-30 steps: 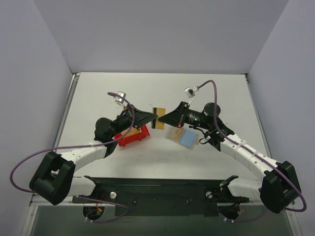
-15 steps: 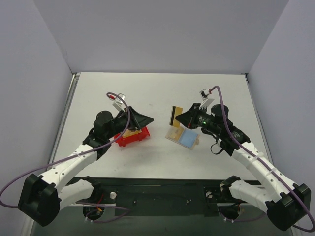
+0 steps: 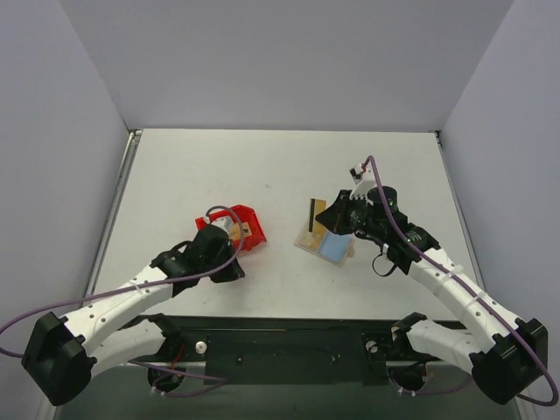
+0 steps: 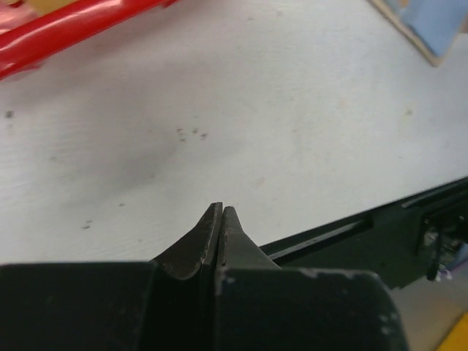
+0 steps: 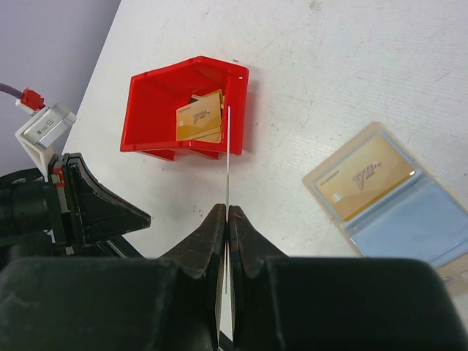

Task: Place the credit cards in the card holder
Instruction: Move the storage box to the center of the board.

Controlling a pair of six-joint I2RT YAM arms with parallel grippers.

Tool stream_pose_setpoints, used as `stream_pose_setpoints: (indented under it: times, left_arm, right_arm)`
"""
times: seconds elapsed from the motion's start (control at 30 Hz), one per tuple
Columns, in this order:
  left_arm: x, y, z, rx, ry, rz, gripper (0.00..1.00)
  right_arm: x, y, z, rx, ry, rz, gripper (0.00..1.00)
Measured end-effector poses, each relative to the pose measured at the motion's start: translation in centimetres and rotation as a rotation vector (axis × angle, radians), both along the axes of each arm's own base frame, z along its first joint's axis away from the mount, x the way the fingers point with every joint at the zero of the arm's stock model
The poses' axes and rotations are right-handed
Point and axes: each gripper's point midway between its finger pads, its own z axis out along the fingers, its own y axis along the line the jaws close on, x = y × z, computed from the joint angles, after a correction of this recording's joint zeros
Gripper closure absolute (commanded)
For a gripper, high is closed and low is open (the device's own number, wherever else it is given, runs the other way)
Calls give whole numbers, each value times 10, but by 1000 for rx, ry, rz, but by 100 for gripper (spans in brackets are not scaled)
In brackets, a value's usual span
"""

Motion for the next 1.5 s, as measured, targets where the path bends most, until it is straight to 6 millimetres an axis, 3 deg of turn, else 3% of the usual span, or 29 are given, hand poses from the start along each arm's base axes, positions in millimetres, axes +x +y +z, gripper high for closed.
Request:
stream_pose_setpoints:
  times: [0.27,0.53,0.93,1.13,1.4,1.5]
  left_arm:
    - [7,48,-38,255,42,185,100]
    - [24,71,-64,386,91,274,100]
    - [90,106,-71,405,63,403,100]
    - [133,98,-68,334,16,409,100]
    - [203,60,-44,196,-92,364,100]
    - [214,55,-40,158,-115,361,100]
  right_arm:
    - [0,-1,-5,-19,8,6,100]
    - [-3,-5,-10,-47,16,2,100]
    - [-5,-14,-18,-93,29,-19,100]
    - [1,-29,-28,-163,56,-98,100]
    - [34,-58,-45,-391,135,-244,100]
    - [45,-64,-49,-472,136,-259,100]
